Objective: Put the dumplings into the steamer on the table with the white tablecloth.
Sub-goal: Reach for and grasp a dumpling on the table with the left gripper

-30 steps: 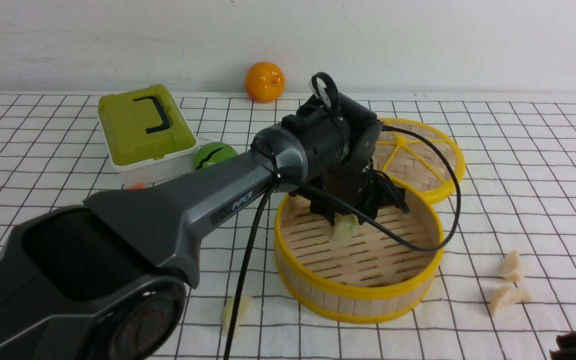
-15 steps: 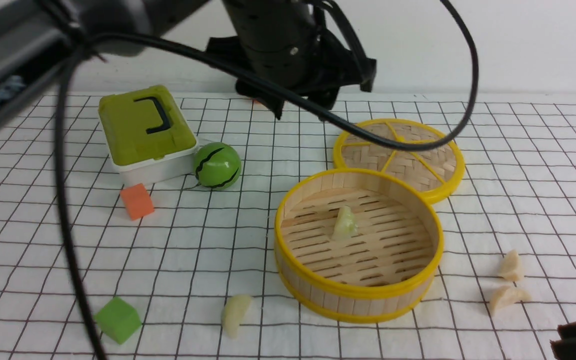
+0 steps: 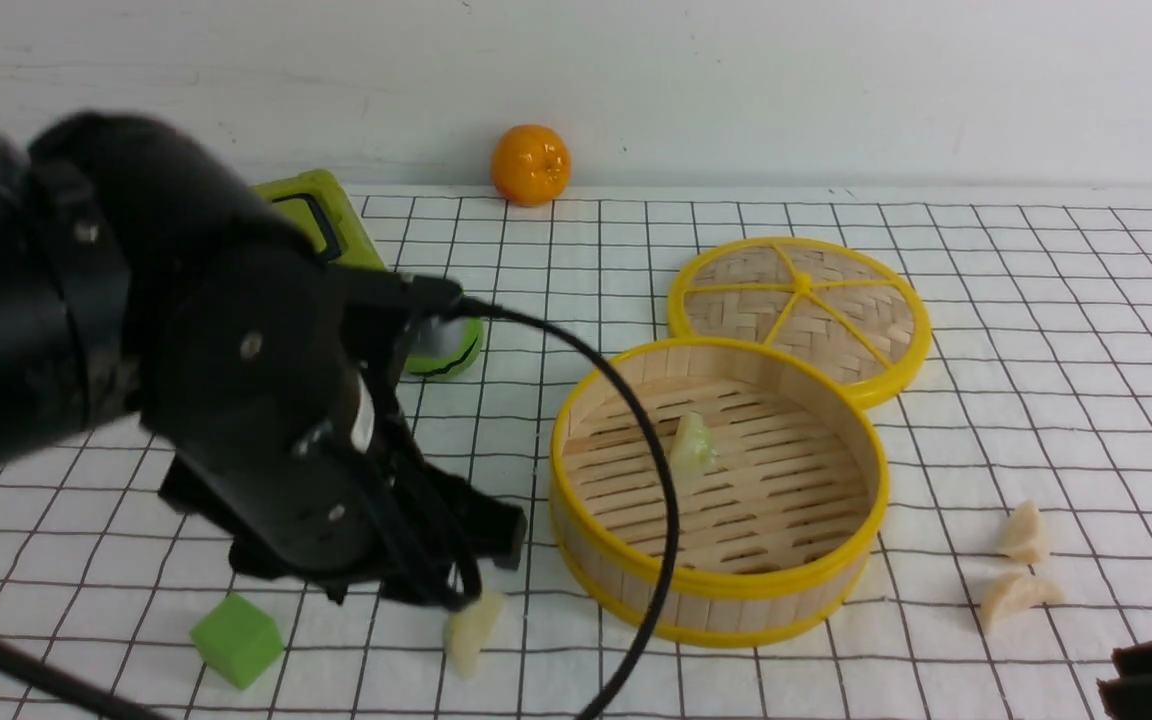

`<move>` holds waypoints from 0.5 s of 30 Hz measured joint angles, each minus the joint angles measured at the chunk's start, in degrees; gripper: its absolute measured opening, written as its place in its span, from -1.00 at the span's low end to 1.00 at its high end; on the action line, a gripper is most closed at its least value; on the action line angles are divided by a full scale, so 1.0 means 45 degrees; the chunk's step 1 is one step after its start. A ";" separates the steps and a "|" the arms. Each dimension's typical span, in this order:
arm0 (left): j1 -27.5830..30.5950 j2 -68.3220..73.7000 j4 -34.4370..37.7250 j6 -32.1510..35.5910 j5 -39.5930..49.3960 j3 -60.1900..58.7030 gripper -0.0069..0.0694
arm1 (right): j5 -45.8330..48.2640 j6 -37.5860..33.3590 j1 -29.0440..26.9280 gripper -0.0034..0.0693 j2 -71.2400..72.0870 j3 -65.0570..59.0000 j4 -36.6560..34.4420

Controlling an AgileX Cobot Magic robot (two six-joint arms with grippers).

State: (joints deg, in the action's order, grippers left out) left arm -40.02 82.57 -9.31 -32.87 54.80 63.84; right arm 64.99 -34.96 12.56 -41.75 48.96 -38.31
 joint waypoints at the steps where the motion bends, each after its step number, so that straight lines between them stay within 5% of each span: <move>1: 0.0000 0.0000 0.0015 -0.0066 -0.0452 -0.0371 0.24 | -0.0062 0.0000 0.0000 -0.62 0.0000 0.0000 0.0000; 15: 0.1456 0.3429 0.0849 0.0740 -0.2679 0.0147 0.24 | -0.0152 0.0580 0.0000 -0.62 0.0000 -0.0009 0.0000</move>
State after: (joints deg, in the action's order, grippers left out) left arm -33.47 98.00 -5.49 -29.54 42.75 64.50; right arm 64.31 -32.35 12.56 -41.75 48.92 -38.31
